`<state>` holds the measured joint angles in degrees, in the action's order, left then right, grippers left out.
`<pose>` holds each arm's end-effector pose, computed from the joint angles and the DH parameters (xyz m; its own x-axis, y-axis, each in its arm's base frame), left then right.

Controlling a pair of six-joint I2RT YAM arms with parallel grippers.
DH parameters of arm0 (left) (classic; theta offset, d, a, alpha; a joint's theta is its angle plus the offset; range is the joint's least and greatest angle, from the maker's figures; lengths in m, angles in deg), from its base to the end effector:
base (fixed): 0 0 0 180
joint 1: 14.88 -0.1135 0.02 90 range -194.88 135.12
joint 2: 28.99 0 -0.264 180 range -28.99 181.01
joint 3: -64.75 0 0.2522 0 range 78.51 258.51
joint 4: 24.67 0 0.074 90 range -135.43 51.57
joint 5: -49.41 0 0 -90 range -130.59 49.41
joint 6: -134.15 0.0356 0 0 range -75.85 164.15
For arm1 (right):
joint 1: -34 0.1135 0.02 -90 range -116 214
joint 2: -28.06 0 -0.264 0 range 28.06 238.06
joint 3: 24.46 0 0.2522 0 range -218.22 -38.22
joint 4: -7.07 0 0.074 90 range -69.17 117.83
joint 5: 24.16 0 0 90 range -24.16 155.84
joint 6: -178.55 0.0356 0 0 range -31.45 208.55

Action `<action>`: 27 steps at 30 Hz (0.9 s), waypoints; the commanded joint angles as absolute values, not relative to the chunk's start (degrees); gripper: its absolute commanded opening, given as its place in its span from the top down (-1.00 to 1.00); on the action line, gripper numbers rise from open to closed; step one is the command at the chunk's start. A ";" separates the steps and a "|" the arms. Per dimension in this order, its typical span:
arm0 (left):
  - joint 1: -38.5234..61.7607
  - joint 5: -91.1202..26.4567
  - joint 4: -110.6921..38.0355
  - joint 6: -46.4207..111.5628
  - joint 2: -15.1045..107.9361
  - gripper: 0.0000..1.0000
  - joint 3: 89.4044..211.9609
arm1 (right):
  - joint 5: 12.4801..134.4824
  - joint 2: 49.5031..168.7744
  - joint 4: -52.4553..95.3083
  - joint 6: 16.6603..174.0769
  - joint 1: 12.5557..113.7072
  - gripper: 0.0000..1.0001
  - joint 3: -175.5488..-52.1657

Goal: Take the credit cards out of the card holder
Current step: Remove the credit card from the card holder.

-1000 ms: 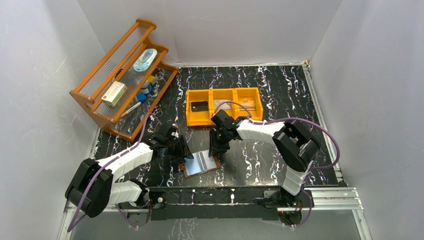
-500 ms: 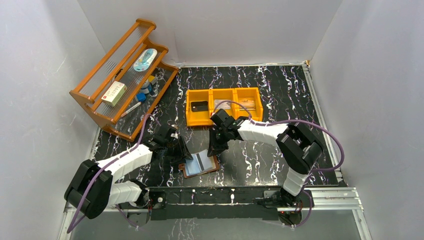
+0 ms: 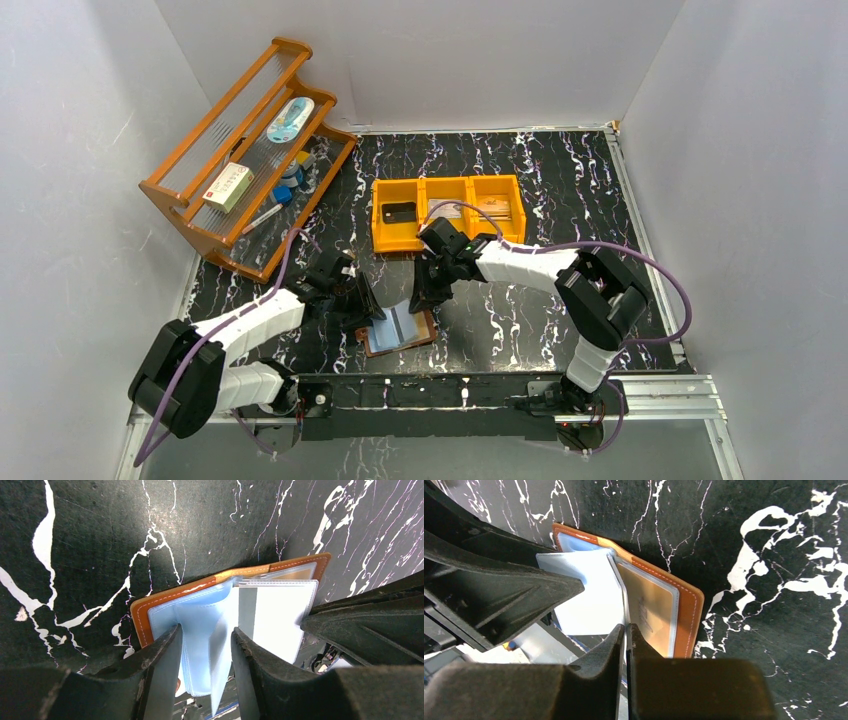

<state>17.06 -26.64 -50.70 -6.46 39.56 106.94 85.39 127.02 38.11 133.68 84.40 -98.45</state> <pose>0.1785 -0.1214 0.1612 -0.9199 -0.3104 -0.2397 -0.1145 0.7971 -0.5928 0.2138 0.2772 0.1786 -0.9720 -0.1272 -0.1978 -0.2218 0.7749 0.5919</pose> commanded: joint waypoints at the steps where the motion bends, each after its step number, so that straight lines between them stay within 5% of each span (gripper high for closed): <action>1: 16.92 -27.06 -52.41 -6.67 38.50 0.22 105.50 | 86.33 125.54 34.84 135.31 85.33 0.85 -99.48; 4: 16.89 -27.33 -52.75 -6.65 38.13 0.23 105.53 | 84.22 125.02 36.67 134.94 85.33 1.00 -99.91; 16: 16.89 -38.94 -63.87 -6.71 30.51 -0.04 109.75 | 87.94 121.01 35.39 136.53 83.92 1.00 -100.39; 22: 16.89 -34.10 -59.26 -5.61 30.39 -0.09 110.66 | 84.46 122.66 37.83 136.83 83.85 1.00 -100.21; 27: 16.88 -29.24 -54.28 -4.91 30.20 -0.05 110.66 | 81.64 125.39 40.15 135.46 83.84 0.49 -99.91</action>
<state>17.06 -34.20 -58.16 -6.33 30.82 109.08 84.19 123.19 38.07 136.43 84.20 -98.76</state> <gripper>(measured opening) 0.529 0.175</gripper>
